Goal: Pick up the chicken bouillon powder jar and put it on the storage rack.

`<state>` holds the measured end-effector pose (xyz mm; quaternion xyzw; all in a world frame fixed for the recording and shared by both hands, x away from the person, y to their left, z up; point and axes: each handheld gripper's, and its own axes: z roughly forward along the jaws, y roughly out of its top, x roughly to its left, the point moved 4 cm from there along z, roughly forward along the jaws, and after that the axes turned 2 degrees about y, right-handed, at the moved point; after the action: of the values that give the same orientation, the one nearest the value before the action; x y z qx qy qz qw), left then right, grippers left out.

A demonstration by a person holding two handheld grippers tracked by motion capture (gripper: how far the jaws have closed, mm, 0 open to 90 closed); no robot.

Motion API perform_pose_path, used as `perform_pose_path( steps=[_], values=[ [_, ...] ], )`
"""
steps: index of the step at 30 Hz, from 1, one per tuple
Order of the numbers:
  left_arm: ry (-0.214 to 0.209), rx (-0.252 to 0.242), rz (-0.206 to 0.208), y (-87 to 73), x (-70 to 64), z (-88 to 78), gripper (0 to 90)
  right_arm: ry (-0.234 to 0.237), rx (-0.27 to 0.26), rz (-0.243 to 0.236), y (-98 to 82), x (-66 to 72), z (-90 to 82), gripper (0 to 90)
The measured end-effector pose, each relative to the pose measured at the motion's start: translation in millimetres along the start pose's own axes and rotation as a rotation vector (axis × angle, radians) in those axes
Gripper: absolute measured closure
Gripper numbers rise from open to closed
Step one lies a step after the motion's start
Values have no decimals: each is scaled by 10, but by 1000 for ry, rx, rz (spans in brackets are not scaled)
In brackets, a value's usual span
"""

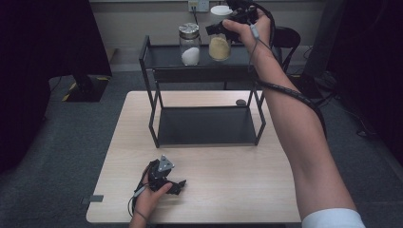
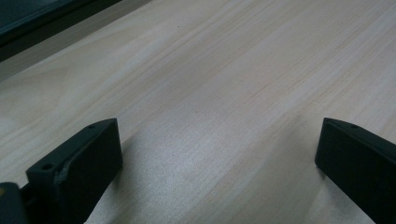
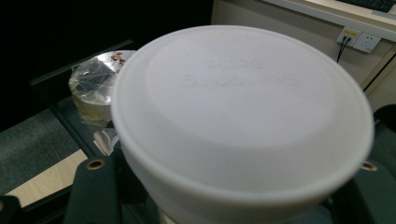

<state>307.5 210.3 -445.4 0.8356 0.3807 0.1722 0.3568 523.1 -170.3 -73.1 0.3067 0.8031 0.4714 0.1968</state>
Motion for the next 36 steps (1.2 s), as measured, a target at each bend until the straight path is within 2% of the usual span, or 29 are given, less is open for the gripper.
perform_pose_path(
  steps=[10,17,26,31,36],
  values=[
    [0,1,1,1,0,-1,0,-10,3,12,-4,-36,97,349],
    [0,0,0,0,0,0,0,-26,26,9,-23,-68,134,349],
    [0,1,1,1,0,-1,0,-23,17,1,-40,-46,166,348],
    [0,1,2,1,1,-1,0,-19,8,28,-59,-60,174,347],
    [0,1,2,1,1,-1,0,-15,-1,31,-90,-83,167,346]
  ],
)
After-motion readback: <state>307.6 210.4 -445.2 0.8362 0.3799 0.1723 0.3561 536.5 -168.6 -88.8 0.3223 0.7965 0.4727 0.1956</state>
